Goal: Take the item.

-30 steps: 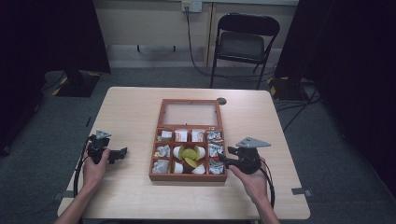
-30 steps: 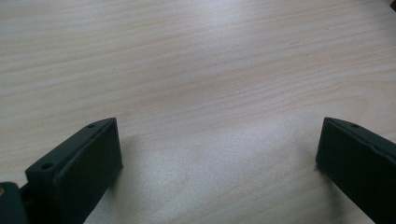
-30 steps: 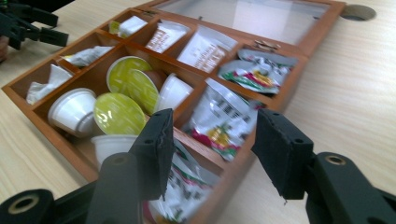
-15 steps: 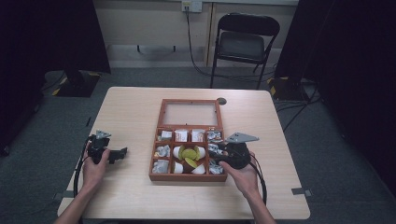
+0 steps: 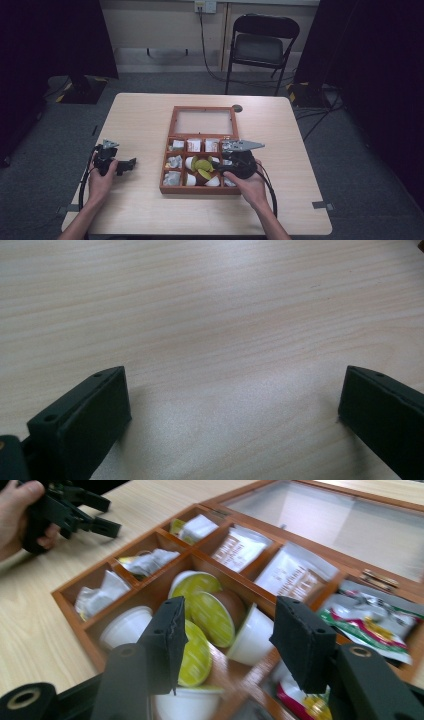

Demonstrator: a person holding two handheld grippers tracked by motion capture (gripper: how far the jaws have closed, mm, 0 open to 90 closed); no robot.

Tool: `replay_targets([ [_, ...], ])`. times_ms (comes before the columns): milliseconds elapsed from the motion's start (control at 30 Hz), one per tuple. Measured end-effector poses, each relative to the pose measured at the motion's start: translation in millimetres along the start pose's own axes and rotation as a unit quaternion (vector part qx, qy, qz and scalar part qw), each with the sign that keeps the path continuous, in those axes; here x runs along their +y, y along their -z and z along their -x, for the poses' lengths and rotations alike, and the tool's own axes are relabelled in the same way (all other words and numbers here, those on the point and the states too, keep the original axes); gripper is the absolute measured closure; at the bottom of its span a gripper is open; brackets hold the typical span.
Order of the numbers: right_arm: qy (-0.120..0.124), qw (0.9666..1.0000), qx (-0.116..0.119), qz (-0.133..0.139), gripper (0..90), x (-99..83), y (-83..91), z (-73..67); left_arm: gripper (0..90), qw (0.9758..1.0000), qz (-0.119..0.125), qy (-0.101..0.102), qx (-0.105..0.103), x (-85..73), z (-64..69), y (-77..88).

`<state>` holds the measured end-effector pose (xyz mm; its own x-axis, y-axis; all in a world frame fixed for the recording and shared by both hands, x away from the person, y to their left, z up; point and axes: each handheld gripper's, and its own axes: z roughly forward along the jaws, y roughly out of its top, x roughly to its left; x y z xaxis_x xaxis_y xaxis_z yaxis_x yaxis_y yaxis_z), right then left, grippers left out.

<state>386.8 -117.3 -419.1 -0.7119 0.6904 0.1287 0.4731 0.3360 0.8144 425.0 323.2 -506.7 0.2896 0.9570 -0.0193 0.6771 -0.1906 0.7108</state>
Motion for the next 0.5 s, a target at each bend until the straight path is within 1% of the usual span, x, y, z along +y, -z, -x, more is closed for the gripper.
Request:
replay_targets([
  [167, 0.007, 0.9996, 0.02, -0.016, 47.9, -2.8, -15.3, -8.8, 0.0, 1.0, 0.0, 0.0, 0.0, 0.0, 0.1, 0.0],
  [233, 0.014, 0.9992, 0.028, -0.024, 48.1, -4.3, -21.5, -13.6, 0.0, 1.0, 0.0, 0.001, 0.001, 0.1, 0.2, 0.0],
  [333, 0.022, 0.9985, 0.037, -0.033, 48.2, -5.6, -28.7, -19.7, 0.0, 1.0, 0.0, 0.001, 0.001, 0.0, 0.3, 0.0],
  [400, 0.025, 0.9982, 0.039, -0.037, 48.3, -5.9, -31.7, -21.9, 0.0, 1.0, -0.001, 0.0, 0.002, -0.2, 0.4, 0.4],
  [467, 0.025, 0.9982, 0.041, -0.038, 48.6, -6.3, -33.9, -22.9, 0.0, 1.0, 0.001, 0.004, 0.001, -0.9, 1.6, 0.7],
  [500, 0.024, 0.9981, 0.042, -0.039, 48.9, -6.5, -34.8, -23.3, 0.0, 1.0, 0.001, 0.002, 0.001, -1.3, 2.0, 1.1],
])
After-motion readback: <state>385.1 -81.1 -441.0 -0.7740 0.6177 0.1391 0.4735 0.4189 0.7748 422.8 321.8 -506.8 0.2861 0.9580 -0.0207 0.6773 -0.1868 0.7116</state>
